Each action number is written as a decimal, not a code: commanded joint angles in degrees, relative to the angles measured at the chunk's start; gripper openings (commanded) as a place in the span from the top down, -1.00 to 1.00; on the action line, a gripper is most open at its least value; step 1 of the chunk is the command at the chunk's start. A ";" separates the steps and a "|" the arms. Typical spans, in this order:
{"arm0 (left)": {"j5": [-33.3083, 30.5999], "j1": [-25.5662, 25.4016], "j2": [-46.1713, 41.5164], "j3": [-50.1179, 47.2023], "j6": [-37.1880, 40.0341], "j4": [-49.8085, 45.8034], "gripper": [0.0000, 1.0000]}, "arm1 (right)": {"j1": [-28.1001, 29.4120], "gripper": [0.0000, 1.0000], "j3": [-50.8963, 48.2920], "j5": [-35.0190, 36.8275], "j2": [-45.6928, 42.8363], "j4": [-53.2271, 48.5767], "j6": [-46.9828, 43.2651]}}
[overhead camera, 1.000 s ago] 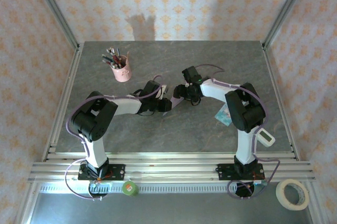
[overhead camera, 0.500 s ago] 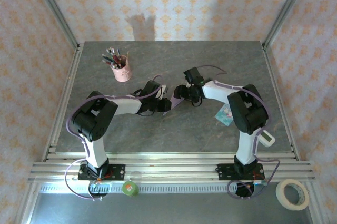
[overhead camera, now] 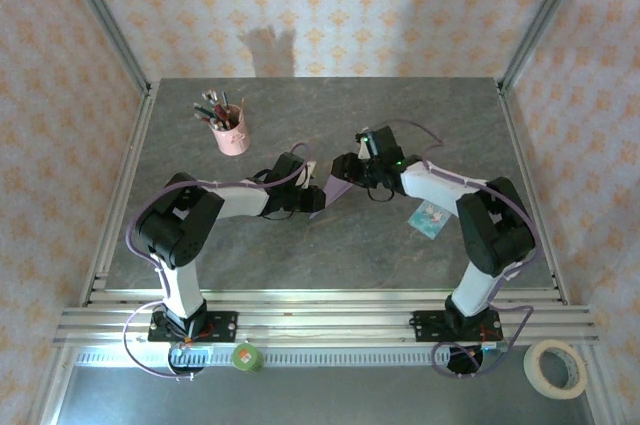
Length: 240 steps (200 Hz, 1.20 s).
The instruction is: Fold a paper plane with a square sheet of paper (pick it up from the middle)
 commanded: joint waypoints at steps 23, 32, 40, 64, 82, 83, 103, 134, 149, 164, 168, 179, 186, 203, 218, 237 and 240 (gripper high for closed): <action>1.15 -0.68 3.40 -0.63 0.51 -1.46 0.47 | 1.02 0.46 3.51 -1.62 5.94 3.01 4.81; 1.24 -0.68 3.40 -0.69 0.48 -1.40 0.47 | 1.06 0.49 3.63 -1.91 6.60 3.67 5.46; 1.26 -0.68 3.40 -0.74 0.48 -1.42 0.47 | 1.16 0.51 3.82 -1.94 7.16 3.67 5.75; 1.50 -0.67 3.49 -0.65 0.47 -1.40 0.47 | 1.14 0.55 3.73 -1.47 8.25 2.66 5.76; 1.72 -0.68 3.49 -0.65 0.48 -1.48 0.46 | 1.11 0.56 3.68 -0.24 8.91 1.19 5.27; 1.74 -0.68 3.49 -0.65 0.48 -1.54 0.46 | 1.11 0.56 3.71 -0.21 8.93 1.18 5.25; 2.03 -0.68 3.47 -0.64 0.56 -1.47 0.46 | 1.11 0.56 3.65 0.62 9.86 0.30 4.82; 2.53 -0.68 3.18 -0.89 0.75 -1.38 0.45 | 1.11 0.57 4.57 1.27 11.34 -0.99 4.23; 2.89 -0.68 3.38 -0.97 0.91 -1.37 0.45 | 1.11 0.58 4.85 1.31 11.80 -0.77 4.12; 3.17 -0.68 3.49 -1.01 1.18 -1.69 0.45 | 1.11 0.58 5.37 0.99 12.40 -0.71 3.95; 3.17 -0.72 3.56 -1.01 1.33 -1.73 0.45 | 1.13 0.58 5.49 0.88 12.44 -0.68 3.85; 3.33 -0.72 3.62 -1.16 1.43 -1.74 0.45 | 1.12 0.57 5.74 0.54 12.74 -0.51 3.73; 3.35 -0.68 3.66 -1.21 1.52 -1.74 0.45 | 1.15 0.58 5.87 0.39 13.02 -0.50 3.57; 3.35 -0.68 3.64 -1.44 1.72 -1.83 0.46 | 1.11 0.57 6.02 -0.08 13.41 -0.52 3.30; 3.43 -0.68 3.65 -1.61 1.81 -1.65 0.46 | 1.17 0.57 6.22 -0.40 13.95 -0.62 2.97; 3.43 -0.68 3.66 -1.62 1.86 -1.65 0.47 | 1.11 0.58 6.31 -0.62 14.55 -0.85 2.63; 3.43 -0.69 3.64 -1.58 1.88 -1.65 0.47 | 1.12 0.58 6.43 -0.68 14.59 -0.90 2.57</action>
